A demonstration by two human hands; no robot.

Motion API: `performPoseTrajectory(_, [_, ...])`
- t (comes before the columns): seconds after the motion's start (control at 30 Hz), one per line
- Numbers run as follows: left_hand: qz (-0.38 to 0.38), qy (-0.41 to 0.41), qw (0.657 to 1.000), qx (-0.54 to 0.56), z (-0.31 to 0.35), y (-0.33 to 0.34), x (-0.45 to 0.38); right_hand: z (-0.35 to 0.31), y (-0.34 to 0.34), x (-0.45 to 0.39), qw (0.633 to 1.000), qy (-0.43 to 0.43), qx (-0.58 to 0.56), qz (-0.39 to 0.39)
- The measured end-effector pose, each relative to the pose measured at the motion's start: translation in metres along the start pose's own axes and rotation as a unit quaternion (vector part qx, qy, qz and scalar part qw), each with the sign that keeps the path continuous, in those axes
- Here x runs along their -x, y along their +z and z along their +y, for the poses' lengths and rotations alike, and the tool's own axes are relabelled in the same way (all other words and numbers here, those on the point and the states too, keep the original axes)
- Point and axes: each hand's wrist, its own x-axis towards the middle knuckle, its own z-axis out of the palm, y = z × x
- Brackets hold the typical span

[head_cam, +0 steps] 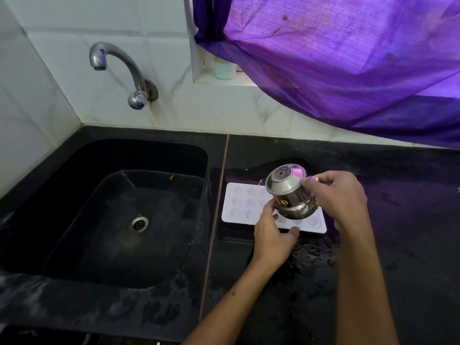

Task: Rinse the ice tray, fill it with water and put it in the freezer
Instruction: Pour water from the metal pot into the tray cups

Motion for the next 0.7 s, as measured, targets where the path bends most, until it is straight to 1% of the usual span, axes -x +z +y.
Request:
performPoseTrajectory(0.13, [0.013, 0.012, 1.000, 0.003, 0.003, -0.003, 0.000, 0.000, 0.000, 0.000, 0.999, 0.014, -0.036, 0.008])
performPoseTrajectory(0.23, [0.023, 0.020, 1.000, 0.003, 0.004, -0.005, -0.001, -0.001, 0.003, 0.000, 0.999, 0.007, -0.045, 0.015])
performPoseTrajectory(0.43, [0.030, 0.018, 0.999, -0.002, 0.001, -0.010, -0.003, -0.007, 0.014, 0.000, 0.999, -0.030, -0.001, 0.011])
performPoseTrajectory(0.7, [0.033, 0.011, 0.999, 0.002, -0.003, -0.017, -0.004, -0.013, 0.027, 0.002, 0.999, -0.039, 0.025, 0.007])
